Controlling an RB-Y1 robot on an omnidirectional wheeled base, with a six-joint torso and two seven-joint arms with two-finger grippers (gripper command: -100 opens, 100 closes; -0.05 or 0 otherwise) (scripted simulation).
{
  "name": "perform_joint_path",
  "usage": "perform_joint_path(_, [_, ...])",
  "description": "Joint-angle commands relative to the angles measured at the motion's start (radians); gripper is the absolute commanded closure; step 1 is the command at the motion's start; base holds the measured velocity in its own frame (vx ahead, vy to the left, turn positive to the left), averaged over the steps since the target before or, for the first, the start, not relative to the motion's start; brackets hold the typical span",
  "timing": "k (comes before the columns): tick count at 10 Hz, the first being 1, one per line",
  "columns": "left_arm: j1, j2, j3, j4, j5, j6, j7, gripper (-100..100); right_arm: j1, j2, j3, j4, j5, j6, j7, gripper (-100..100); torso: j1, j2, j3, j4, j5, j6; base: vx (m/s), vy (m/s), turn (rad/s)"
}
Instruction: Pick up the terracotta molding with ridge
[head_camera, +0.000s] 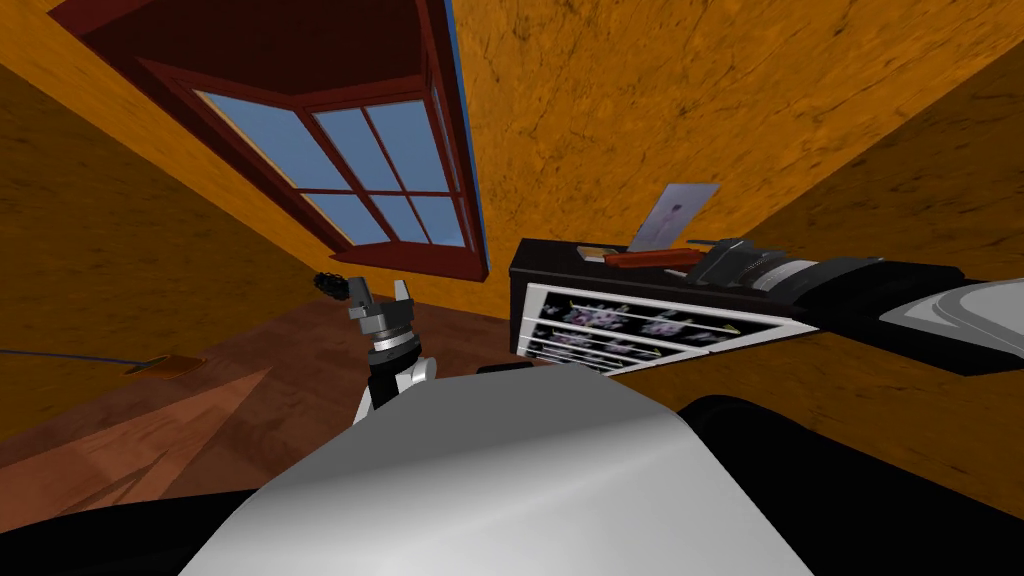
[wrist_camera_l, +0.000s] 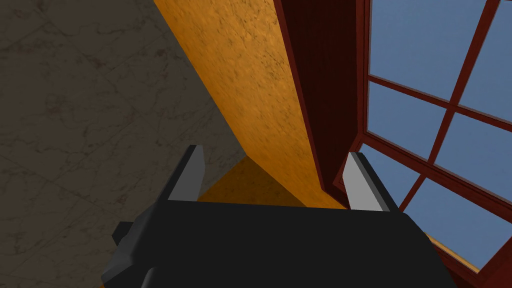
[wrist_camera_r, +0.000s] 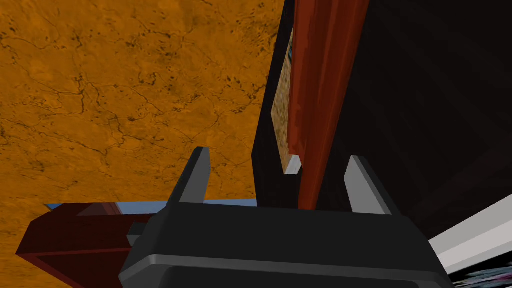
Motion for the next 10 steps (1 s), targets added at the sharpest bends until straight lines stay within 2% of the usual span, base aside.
perform_joint_path(1, [0.000,0.000,0.000,0.000,0.000,0.000,0.000,0,-0.011,-0.018,-0.015,0.007,-0.008,0.013,-0.003,-100,0.000,0.000,0.000,0.000,0.000,0.000,-0.026,0.215,0.050])
perform_joint_path(7, [0.000,0.000,0.000,0.000,0.000,0.000,0.000,0,-0.053,-0.061,-0.087,0.007,-0.040,0.064,-0.001,-100,0.001,0.000,0.000,0.000,0.001,0.000,-0.034,0.233,0.076])
perform_joint_path(10, [0.000,0.000,0.000,0.000,0.000,0.000,0.000,0,-0.058,-0.083,-0.109,0.002,-0.048,0.080,0.002,-100,0.001,0.001,0.001,0.000,0.001,0.001,-0.014,0.208,0.030])
